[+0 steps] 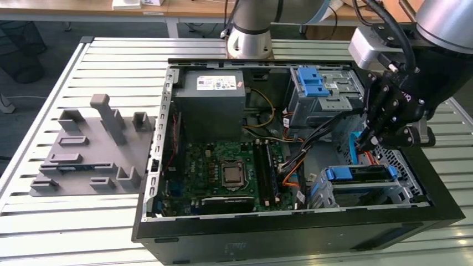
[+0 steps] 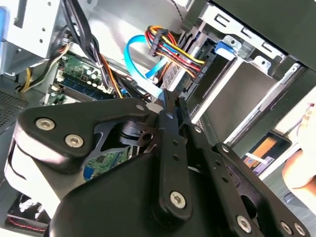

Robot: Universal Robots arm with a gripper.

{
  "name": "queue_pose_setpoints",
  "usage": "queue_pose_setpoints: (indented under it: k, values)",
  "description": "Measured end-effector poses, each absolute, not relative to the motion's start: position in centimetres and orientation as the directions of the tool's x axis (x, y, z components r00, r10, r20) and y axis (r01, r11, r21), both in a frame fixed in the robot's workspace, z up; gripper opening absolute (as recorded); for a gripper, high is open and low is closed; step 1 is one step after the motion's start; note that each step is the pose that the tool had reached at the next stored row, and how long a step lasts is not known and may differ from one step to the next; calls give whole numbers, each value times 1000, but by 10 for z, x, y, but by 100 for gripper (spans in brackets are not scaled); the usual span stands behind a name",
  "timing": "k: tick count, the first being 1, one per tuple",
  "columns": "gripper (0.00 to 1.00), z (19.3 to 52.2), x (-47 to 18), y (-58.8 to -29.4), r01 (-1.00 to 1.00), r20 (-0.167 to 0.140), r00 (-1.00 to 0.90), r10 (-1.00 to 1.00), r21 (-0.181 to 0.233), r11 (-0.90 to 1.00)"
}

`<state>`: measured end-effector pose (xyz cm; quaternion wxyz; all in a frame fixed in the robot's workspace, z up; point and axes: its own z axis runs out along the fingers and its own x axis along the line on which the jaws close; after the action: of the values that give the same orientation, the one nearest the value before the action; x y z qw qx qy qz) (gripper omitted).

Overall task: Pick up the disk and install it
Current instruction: 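Insert the second disk wire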

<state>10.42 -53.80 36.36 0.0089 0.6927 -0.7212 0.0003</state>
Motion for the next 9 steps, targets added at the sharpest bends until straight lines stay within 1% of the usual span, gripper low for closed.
queue_pose_setpoints:
  k: [9]
  values:
    - [16, 358, 104, -545, -999, 14, -41, -999, 15, 41]
